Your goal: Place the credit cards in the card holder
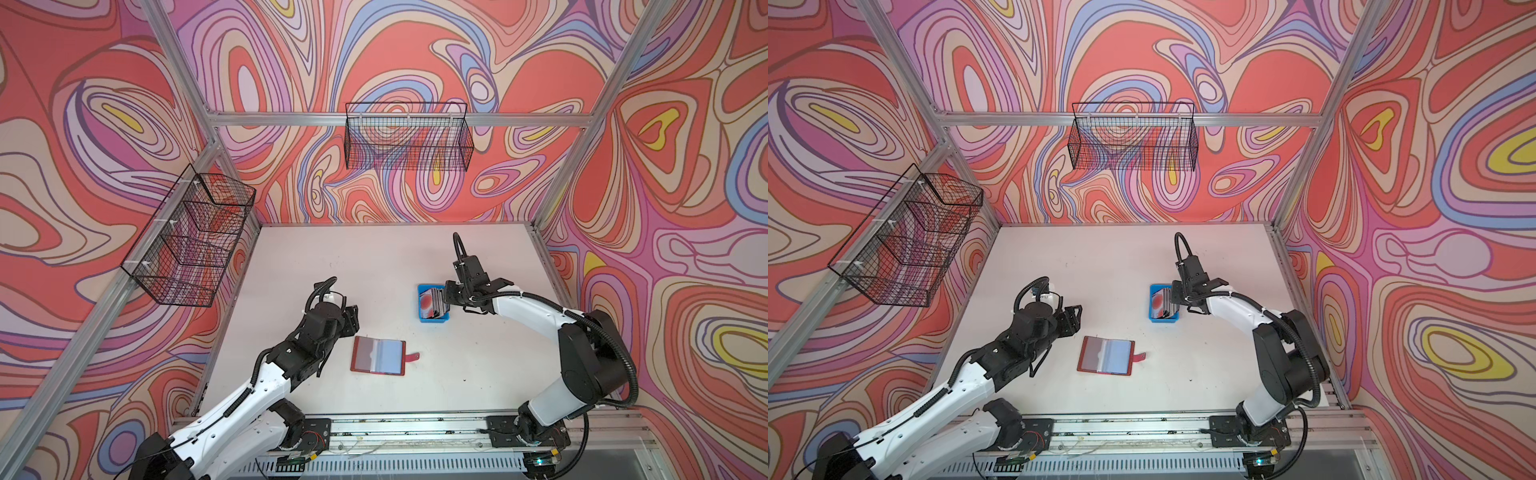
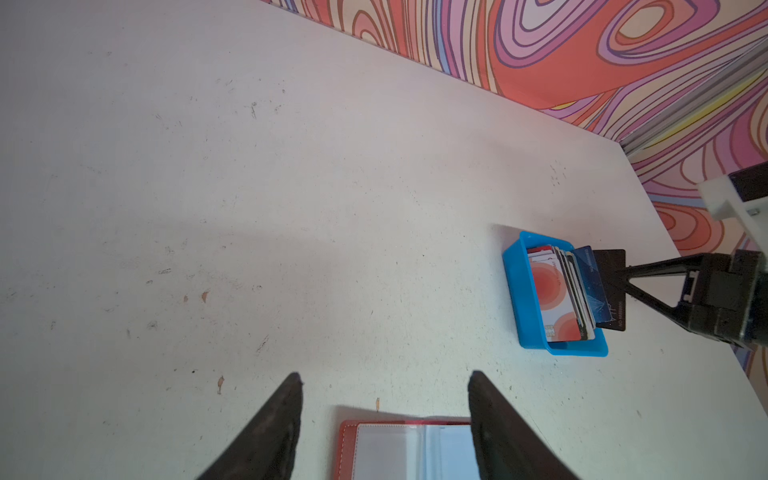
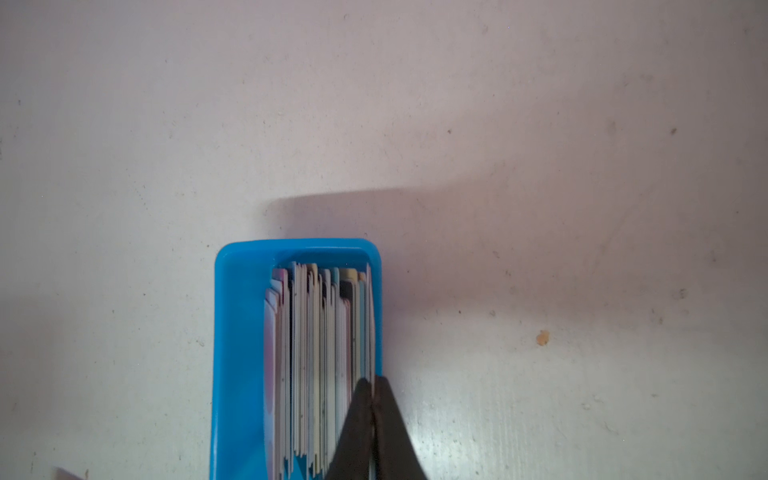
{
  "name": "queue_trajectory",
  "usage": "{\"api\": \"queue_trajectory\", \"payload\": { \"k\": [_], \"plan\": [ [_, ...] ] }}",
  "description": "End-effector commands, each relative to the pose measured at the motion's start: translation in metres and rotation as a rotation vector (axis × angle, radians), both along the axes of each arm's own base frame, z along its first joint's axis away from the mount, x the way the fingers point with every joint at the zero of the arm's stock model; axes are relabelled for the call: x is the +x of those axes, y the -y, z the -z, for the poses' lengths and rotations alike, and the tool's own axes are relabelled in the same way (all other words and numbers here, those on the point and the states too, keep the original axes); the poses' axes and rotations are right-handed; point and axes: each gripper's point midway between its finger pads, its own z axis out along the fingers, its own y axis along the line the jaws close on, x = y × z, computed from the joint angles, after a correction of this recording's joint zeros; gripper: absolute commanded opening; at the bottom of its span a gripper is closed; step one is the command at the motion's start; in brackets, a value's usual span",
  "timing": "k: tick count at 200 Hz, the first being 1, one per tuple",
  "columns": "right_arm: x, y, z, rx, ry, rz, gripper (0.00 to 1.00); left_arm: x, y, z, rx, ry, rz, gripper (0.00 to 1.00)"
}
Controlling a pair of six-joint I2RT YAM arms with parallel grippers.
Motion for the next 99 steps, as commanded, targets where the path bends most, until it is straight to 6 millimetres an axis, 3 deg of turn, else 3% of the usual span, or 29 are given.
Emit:
{"api": "queue_trajectory", "payload": {
  "k": [1, 47, 99],
  "plan": [
    [0.001, 0.003, -0.001, -0.01, 0.003, 0.0, 0.0, 0.001, 0.003, -0.013, -0.02, 0.021, 0.005, 0.65],
    [0.001, 0.009, -0.01, -0.054, 0.004, 0.008, 0.0, 0.001, 0.003, -0.011, -0.019, 0.015, 0.004, 0.65],
    [-0.001, 0.028, -0.048, -0.121, 0.068, 0.046, 0.0, 0.002, 0.003, -0.01, -0.02, 0.014, 0.003, 0.65]
  ]
}}
